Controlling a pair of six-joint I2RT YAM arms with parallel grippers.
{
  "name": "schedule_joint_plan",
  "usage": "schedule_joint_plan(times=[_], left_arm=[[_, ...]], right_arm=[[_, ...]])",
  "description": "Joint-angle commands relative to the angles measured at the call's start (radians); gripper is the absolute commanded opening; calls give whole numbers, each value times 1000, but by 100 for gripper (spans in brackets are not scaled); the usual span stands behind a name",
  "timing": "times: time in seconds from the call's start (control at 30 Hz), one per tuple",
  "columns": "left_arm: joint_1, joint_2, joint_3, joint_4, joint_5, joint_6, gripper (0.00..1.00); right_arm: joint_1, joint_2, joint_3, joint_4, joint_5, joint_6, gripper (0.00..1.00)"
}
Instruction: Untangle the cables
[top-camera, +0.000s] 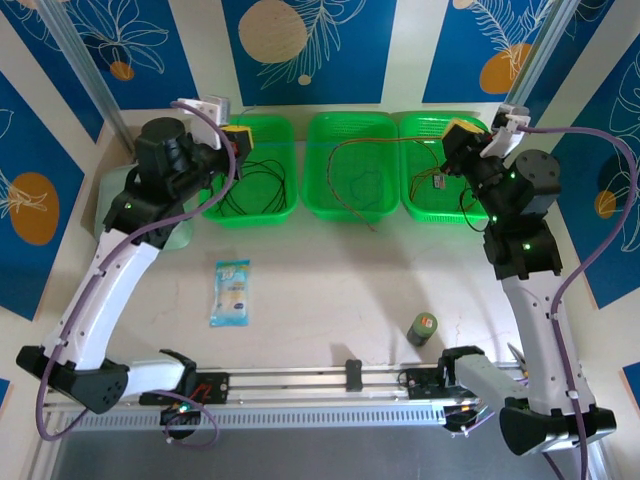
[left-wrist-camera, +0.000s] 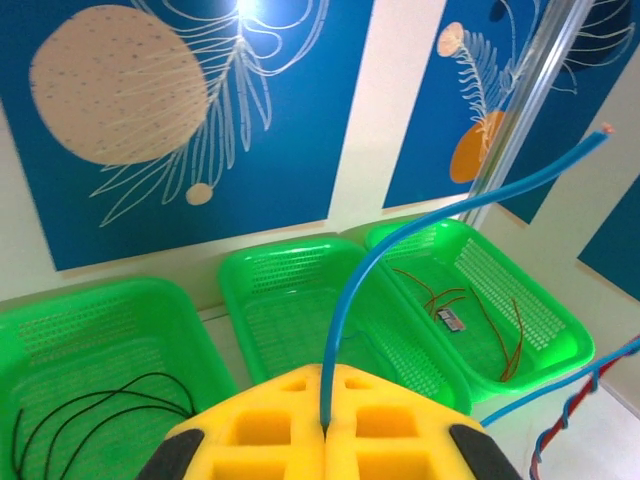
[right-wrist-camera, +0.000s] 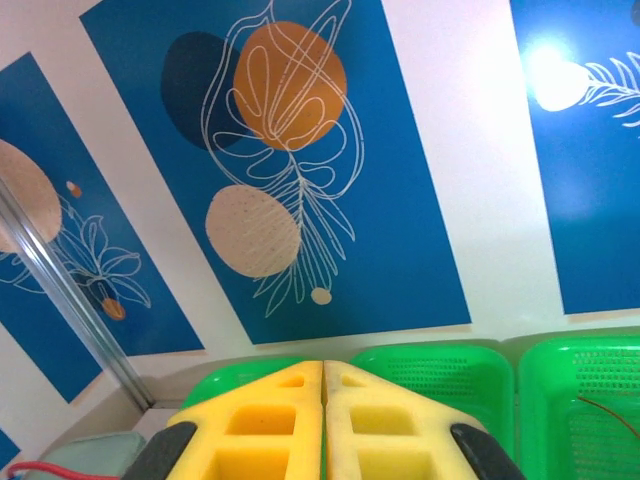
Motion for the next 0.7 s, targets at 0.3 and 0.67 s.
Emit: schedule_joint_plan(times=[0.3, 0.67], left_arm=[[223, -98, -80, -61, 93, -43, 0], [354, -135, -108, -106, 107, -16, 0]], right_arm=[[-110, -30, 69, -6, -10, -31, 0], [-188, -68, 62, -14, -7, -57, 0]])
